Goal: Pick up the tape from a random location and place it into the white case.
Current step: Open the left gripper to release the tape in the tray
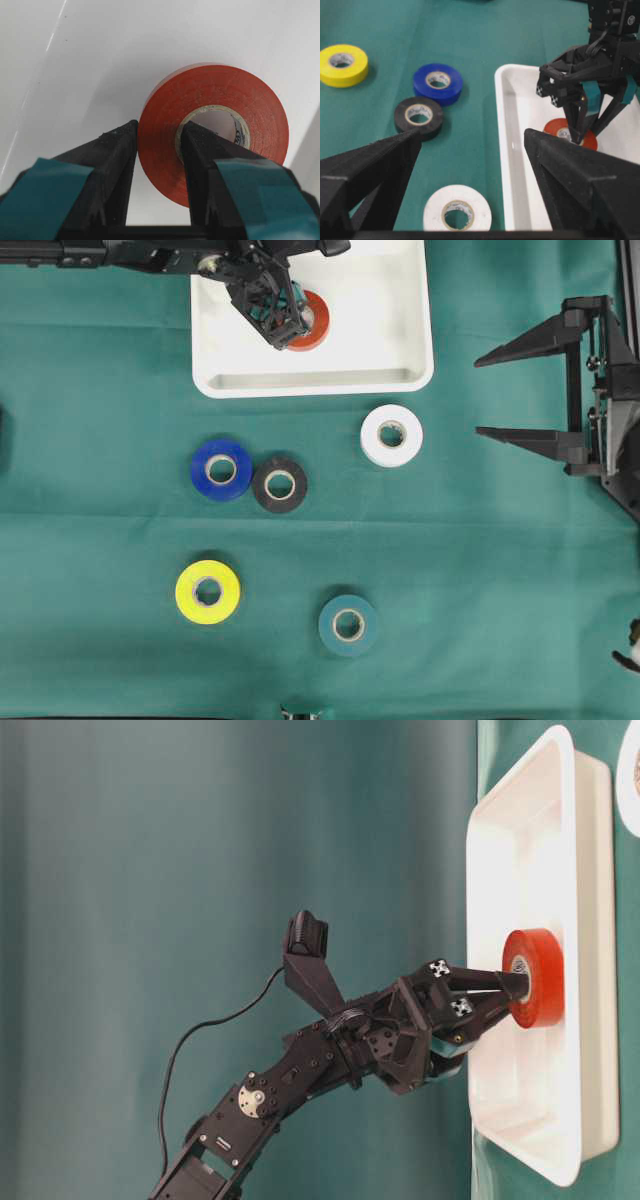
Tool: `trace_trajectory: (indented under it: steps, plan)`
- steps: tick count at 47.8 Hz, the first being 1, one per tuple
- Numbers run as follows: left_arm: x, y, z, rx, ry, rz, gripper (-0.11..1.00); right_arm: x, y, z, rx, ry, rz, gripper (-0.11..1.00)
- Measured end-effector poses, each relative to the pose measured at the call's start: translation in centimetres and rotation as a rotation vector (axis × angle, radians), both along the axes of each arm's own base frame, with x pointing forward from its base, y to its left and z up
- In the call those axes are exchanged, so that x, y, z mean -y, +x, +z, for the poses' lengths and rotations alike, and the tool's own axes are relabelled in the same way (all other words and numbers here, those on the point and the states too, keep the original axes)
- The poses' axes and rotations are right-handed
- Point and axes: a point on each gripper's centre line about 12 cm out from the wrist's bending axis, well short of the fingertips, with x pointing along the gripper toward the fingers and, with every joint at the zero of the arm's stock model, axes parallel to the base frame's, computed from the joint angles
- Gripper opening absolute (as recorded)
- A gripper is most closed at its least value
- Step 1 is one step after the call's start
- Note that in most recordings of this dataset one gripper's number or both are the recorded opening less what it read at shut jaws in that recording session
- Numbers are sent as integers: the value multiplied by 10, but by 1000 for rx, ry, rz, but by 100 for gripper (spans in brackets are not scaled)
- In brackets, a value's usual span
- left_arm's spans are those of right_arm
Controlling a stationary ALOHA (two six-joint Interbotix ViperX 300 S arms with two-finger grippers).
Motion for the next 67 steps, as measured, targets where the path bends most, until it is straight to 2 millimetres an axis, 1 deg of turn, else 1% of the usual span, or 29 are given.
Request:
trace_trajectory:
  steps: [12, 15, 17, 22, 25, 28, 30, 46, 50, 53, 59, 61, 67]
  plan:
    - [1, 1, 0, 1, 1, -5, 23, 0, 0, 0, 2, 0, 0, 92]
    - [2, 2, 1, 3, 1, -6, 24, 0, 0, 0, 0, 0, 0, 92]
    - [2, 2, 1, 3, 1, -6, 32, 0, 0, 0, 1, -2, 0, 92]
    - [1, 2, 2, 6, 1, -6, 65, 0, 0, 0, 2, 0, 0, 92]
    - [1, 3, 2, 7, 3, -6, 82, 0, 0, 0, 0, 0, 0, 92]
    - [1, 3, 2, 6, 1, -6, 94, 0, 0, 0, 0, -1, 0, 92]
    - [1, 3, 2, 5, 3, -8, 99, 0, 0, 0, 0, 0, 0, 92]
    - [3, -2, 1, -33, -13, -6, 100, 0, 0, 0, -2, 0, 0, 92]
    - [3, -3, 7, -40, -16, -6, 100, 0, 0, 0, 2, 0, 0, 92]
    - [4, -3, 17, -33, -14, -8, 100, 0, 0, 0, 2, 0, 0, 92]
    - [5, -3, 55, 9, 10, -17, 100, 0, 0, 2, 5, 0, 0, 92]
    - [5, -3, 71, 32, 24, -25, 100, 0, 0, 2, 5, 0, 0, 92]
    - [8, -5, 103, 65, 54, -53, 100, 0, 0, 3, 6, 0, 0, 92]
